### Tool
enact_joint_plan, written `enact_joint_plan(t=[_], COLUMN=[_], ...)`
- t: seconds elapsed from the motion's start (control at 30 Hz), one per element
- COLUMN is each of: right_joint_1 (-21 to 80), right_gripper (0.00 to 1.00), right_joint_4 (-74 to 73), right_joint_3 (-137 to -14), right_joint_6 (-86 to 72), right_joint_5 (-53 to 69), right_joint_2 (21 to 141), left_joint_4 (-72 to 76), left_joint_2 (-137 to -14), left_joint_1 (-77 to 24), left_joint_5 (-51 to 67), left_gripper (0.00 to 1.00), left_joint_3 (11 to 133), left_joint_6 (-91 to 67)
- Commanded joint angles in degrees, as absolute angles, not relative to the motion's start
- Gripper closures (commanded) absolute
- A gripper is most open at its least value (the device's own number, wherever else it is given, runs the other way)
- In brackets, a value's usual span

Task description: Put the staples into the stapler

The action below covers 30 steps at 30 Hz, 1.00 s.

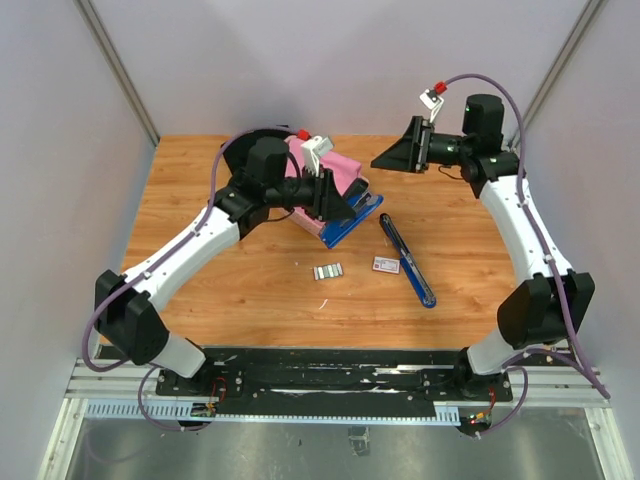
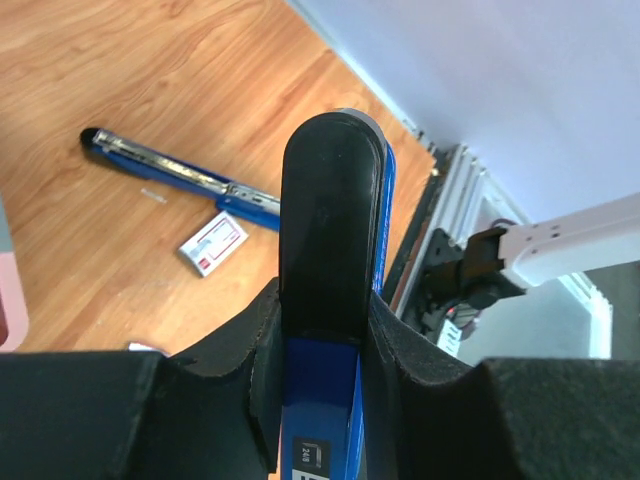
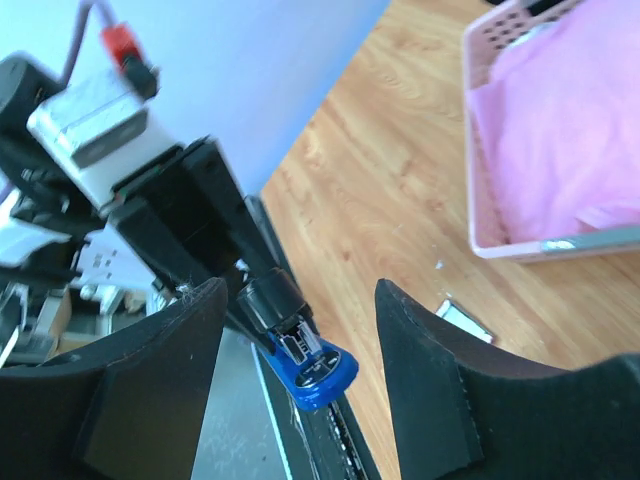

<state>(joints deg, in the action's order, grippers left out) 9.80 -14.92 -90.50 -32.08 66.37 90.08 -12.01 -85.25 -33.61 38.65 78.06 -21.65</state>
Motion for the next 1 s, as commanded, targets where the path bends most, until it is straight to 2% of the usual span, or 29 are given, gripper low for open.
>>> enact_joint_plan(t=[0.0,0.07,0.13,0.33,0.47,0.6,0.97], right_joint_1=[6.9,5.5,5.1,6.6,8.9,9.8,11.8], right_gripper=[0.36,0.36,0.42,0.42,0.43,0.49,0.57], right_joint_4=[-22.4,-26.4,-32.2,-43.3,-44.6,-43.6,-42.5], right_joint_3=[-91.2,-90.2,-89.8,-86.9,-85.2,-84.9,-86.3], right_joint_6=[-29.9,-30.5,-30.3,-30.7,-32.5,-35.3,-36.9], right_joint_5=[56.7,53.3,49.8,50.7,52.7,55.1,56.9], right_joint_2=[86.4,85.8,85.8,86.4,86.1,86.5,90.0], left_joint_4=[-13.6,-13.2,-12.9,-11.0,-10.5,-9.5,-8.3], left_joint_2=[-80.4,-79.2,-78.1,-76.3,-76.0,-75.5,-75.6], left_joint_1=[-36.0,-37.3,-38.6,-41.2,-42.4,-43.3,-44.5], left_joint_5=[28.8,24.8,20.4,13.3,11.0,10.9,11.1], left_gripper=[1.0,1.0,1.0,1.0,1.0,1.0,1.0], left_joint_3=[76.3,74.9,74.4,73.0,72.6,72.1,72.1], left_joint_6=[-15.7,-14.3,-12.6,-8.9,-6.5,-5.1,-5.2])
